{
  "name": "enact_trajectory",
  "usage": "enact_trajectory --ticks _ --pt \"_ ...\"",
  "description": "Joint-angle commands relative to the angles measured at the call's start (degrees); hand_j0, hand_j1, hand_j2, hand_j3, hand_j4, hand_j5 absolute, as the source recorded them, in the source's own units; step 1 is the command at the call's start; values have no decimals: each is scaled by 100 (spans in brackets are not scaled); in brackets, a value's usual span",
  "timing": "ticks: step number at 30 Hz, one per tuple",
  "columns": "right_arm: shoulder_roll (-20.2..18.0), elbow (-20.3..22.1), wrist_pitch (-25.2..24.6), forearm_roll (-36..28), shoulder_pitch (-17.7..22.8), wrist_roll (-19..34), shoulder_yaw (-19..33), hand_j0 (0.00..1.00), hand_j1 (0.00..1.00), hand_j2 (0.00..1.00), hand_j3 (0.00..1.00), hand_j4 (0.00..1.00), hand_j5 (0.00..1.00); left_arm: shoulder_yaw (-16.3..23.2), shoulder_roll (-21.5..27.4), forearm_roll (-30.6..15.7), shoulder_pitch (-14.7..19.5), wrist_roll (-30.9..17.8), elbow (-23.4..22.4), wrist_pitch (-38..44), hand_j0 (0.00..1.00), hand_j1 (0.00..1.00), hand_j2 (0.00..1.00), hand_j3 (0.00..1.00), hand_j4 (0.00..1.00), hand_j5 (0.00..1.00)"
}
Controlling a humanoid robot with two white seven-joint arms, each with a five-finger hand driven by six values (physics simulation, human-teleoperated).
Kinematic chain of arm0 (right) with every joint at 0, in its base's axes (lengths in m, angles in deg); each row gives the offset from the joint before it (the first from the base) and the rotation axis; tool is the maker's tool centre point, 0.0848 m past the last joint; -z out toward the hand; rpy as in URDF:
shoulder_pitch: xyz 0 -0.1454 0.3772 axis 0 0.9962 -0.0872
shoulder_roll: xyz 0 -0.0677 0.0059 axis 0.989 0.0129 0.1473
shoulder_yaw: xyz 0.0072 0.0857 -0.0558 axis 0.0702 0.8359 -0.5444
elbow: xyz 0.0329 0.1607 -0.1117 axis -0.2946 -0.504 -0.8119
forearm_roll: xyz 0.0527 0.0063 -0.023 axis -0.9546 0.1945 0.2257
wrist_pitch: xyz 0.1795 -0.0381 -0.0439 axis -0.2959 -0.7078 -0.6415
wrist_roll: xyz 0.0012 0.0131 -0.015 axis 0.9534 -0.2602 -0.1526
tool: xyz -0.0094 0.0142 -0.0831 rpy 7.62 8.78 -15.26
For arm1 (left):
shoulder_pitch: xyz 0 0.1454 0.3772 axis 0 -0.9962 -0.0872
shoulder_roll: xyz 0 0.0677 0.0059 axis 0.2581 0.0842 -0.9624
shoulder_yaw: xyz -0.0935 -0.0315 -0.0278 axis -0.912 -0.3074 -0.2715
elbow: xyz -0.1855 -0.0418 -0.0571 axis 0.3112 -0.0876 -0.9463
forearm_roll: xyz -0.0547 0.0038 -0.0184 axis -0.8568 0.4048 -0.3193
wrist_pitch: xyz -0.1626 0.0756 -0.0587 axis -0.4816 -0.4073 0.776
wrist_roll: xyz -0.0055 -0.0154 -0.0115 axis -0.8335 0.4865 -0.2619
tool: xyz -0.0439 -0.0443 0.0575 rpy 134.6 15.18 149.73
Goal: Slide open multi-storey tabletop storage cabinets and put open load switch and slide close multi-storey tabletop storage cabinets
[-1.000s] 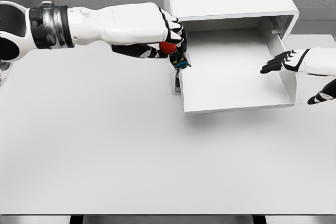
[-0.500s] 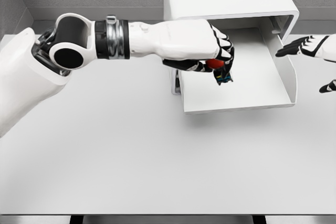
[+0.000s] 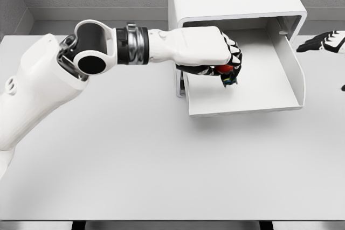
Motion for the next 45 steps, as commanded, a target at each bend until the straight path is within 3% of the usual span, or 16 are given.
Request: enact_trajectory --ticks 1,3,6,7,21,26,29,32,36,41,45 --pt "-150 -7 -15 -31 0 8 -36 100 100 100 100 100 100 -7 -18 45 9 4 -2 11 46 46 46 46 46 46" --pt "-203 -7 -15 -31 71 16 -45 100 100 100 100 100 100 -7 -18 36 9 4 7 20 49 49 49 49 49 49" --pt "-203 -7 -15 -31 80 43 -37 100 100 100 100 100 100 -34 -18 36 0 4 7 47 74 74 74 74 74 74" --pt "-194 -7 -15 -22 80 43 -37 100 100 100 100 100 100 -42 -18 36 0 4 15 55 77 77 77 77 77 77" --pt "-185 2 -15 110 80 17 7 100 100 100 100 100 100 -78 -18 -26 0 4 68 20 80 80 80 80 80 80" --pt "-185 2 -15 110 80 -1 7 100 100 100 100 100 100 -104 -18 -78 18 4 191 11 95 95 95 95 95 95" --pt "-185 19 -15 110 80 -1 16 100 100 100 100 100 100 -104 26 -166 35 4 297 3 99 99 99 99 99 99" --pt "-115 19 -15 110 80 -1 7 100 100 100 100 100 100 -245 272 -684 35 4 622 20 100 100 100 100 100 100" --pt "-53 54 -15 110 88 -1 -19 100 100 100 100 100 100 -271 949 -1967 141 4 859 29 100 100 100 100 100 100" --pt "-53 142 -15 101 255 -414 -19 100 100 100 100 100 100 -183 2566 -3699 9 4 868 -340 100 100 100 100 100 100" --pt "-80 195 -15 101 255 -519 -10 100 100 100 100 100 100 -183 3295 -3893 -404 4 868 -454 100 100 100 100 100 100"
